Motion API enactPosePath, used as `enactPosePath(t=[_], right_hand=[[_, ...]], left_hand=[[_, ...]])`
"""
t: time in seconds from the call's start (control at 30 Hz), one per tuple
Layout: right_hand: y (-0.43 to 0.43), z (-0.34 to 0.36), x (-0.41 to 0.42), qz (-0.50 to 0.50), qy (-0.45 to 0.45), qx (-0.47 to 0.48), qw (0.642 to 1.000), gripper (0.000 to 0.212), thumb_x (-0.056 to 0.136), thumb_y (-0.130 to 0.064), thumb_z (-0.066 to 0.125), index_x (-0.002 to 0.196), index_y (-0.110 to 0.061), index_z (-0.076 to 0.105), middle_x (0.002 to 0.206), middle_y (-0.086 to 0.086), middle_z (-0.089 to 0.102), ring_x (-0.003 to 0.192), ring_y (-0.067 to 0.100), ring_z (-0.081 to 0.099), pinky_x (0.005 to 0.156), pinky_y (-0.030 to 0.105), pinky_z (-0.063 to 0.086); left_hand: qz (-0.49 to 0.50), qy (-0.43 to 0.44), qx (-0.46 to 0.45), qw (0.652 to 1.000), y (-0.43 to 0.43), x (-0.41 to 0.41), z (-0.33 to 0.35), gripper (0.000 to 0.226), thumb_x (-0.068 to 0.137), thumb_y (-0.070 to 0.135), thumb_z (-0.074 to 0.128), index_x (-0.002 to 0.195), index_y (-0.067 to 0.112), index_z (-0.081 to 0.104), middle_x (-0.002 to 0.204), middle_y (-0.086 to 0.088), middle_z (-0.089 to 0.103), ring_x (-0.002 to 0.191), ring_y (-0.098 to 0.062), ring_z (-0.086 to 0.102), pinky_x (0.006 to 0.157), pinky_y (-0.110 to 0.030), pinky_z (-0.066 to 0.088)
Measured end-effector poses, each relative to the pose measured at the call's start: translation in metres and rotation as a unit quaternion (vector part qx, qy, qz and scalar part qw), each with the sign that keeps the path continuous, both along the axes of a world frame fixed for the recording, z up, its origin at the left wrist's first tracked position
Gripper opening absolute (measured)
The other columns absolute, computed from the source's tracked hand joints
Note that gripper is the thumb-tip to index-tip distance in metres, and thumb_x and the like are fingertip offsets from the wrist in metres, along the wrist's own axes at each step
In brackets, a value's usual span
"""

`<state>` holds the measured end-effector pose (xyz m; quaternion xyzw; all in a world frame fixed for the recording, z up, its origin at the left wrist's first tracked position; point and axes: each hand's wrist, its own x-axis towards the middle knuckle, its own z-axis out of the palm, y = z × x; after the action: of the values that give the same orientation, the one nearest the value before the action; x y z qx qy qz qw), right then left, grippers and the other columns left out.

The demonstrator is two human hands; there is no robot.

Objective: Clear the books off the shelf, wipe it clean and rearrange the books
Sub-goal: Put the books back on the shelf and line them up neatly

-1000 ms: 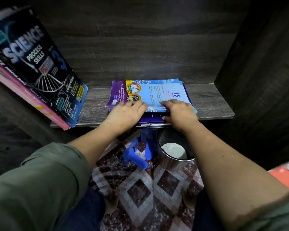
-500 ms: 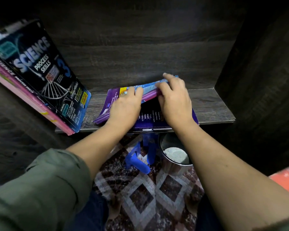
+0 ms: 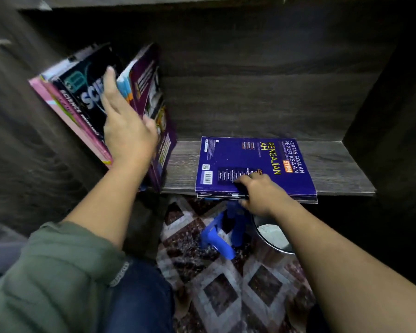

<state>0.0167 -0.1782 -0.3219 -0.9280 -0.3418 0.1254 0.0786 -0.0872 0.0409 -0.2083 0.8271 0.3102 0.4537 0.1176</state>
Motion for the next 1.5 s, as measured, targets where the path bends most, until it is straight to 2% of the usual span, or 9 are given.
enactPosePath(t=[0.17, 0.27, 0.43, 0.63, 0.73, 0.83, 1.07, 1.23, 1.5], right_hand=[[0.002, -0.004, 0.001, 0.016, -0.033, -0.027, 0.999, 0.063, 0.087, -0.040, 0.064, 0.143, -0.029, 0.037, 0.138, 0.006, 0.042, 0.127, 0.029, 0.038, 0.102, 0.045, 0.042], [0.003, -0.003, -0.001, 0.017, -0.040, -0.036, 0.998, 0.064, 0.087, -0.041, 0.064, 0.144, -0.029, 0.036, 0.140, 0.005, 0.040, 0.128, 0.029, 0.037, 0.101, 0.045, 0.042], [0.003, -0.001, -0.002, 0.018, -0.042, -0.037, 0.998, 0.064, 0.088, -0.039, 0.063, 0.145, -0.030, 0.034, 0.143, 0.004, 0.038, 0.130, 0.028, 0.036, 0.102, 0.044, 0.042], [0.001, -0.001, -0.002, 0.017, -0.036, -0.030, 0.999, 0.063, 0.089, -0.033, 0.063, 0.145, -0.032, 0.035, 0.143, 0.001, 0.039, 0.130, 0.026, 0.036, 0.102, 0.044, 0.042], [0.000, 0.001, 0.002, 0.007, -0.016, -0.024, 1.000, 0.066, 0.086, -0.031, 0.067, 0.145, -0.035, 0.037, 0.144, -0.001, 0.038, 0.131, 0.024, 0.035, 0.102, 0.042, 0.042], [-0.008, 0.003, 0.008, -0.030, -0.011, -0.035, 0.999, 0.075, 0.080, -0.035, 0.073, 0.145, -0.035, 0.035, 0.148, 0.001, 0.035, 0.133, 0.027, 0.036, 0.104, 0.043, 0.040], [-0.028, -0.004, 0.020, -0.059, -0.029, -0.057, 0.996, 0.083, 0.083, -0.034, 0.072, 0.150, -0.039, 0.023, 0.159, 0.002, 0.019, 0.141, 0.027, 0.027, 0.108, 0.044, 0.033], [-0.031, -0.009, 0.024, -0.085, -0.039, -0.072, 0.993, 0.087, 0.083, -0.028, 0.072, 0.152, -0.035, 0.019, 0.159, 0.006, 0.018, 0.144, 0.028, 0.022, 0.110, 0.046, 0.031], [-0.035, -0.011, 0.027, -0.097, -0.052, -0.073, 0.991, 0.084, 0.086, -0.027, 0.068, 0.152, -0.035, 0.017, 0.157, 0.006, 0.022, 0.144, 0.028, 0.023, 0.111, 0.045, 0.028]], left_hand=[[0.010, -0.016, 0.055, 0.998, 0.026, -0.005, 0.008, 0.064, 0.081, 0.012, 0.057, 0.141, 0.011, 0.035, 0.133, -0.014, 0.042, 0.113, -0.031, 0.051, 0.094, -0.040, 0.042], [0.080, 0.007, 0.080, 0.994, 0.039, -0.008, 0.007, 0.063, 0.079, 0.019, 0.055, 0.139, 0.013, 0.038, 0.129, -0.013, 0.046, 0.119, -0.031, 0.045, 0.101, -0.041, 0.034], [0.202, 0.068, 0.065, 0.975, 0.046, -0.011, 0.007, 0.066, 0.079, 0.027, 0.055, 0.140, 0.017, 0.032, 0.141, -0.012, 0.037, 0.135, -0.037, 0.029, 0.110, -0.052, 0.018], [0.205, 0.086, 0.036, 0.974, 0.040, -0.008, 0.005, 0.080, 0.081, 0.021, 0.061, 0.150, 0.017, 0.019, 0.155, -0.015, 0.021, 0.142, -0.041, 0.018, 0.111, -0.057, 0.015], [0.152, 0.108, 0.086, 0.979, 0.020, 0.002, -0.003, 0.080, 0.077, 0.019, 0.064, 0.147, 0.023, 0.025, 0.156, -0.012, 0.022, 0.142, -0.040, 0.018, 0.110, -0.056, 0.016], [0.014, 0.180, 0.148, 0.972, -0.006, 0.015, -0.023, 0.074, 0.073, 0.027, 0.069, 0.140, 0.022, 0.038, 0.149, -0.011, 0.030, 0.136, -0.038, 0.026, 0.105, -0.053, 0.022], [-0.282, 0.444, 0.255, 0.812, -0.065, 0.043, -0.095, 0.070, 0.084, 0.050, 0.061, 0.142, 0.020, 0.036, 0.144, -0.006, 0.037, 0.134, -0.027, 0.033, 0.107, -0.043, 0.029], [-0.331, 0.505, 0.179, 0.776, -0.075, 0.055, -0.127, 0.077, 0.083, 0.050, 0.067, 0.143, 0.015, 0.032, 0.143, -0.010, 0.037, 0.133, -0.032, 0.038, 0.105, -0.045, 0.040], [-0.309, 0.535, 0.262, 0.742, -0.077, 0.059, -0.130, 0.065, 0.097, 0.022, 0.049, 0.151, 0.009, 0.016, 0.152, -0.019, 0.028, 0.129, -0.042, 0.042, 0.095, -0.049, 0.048]])
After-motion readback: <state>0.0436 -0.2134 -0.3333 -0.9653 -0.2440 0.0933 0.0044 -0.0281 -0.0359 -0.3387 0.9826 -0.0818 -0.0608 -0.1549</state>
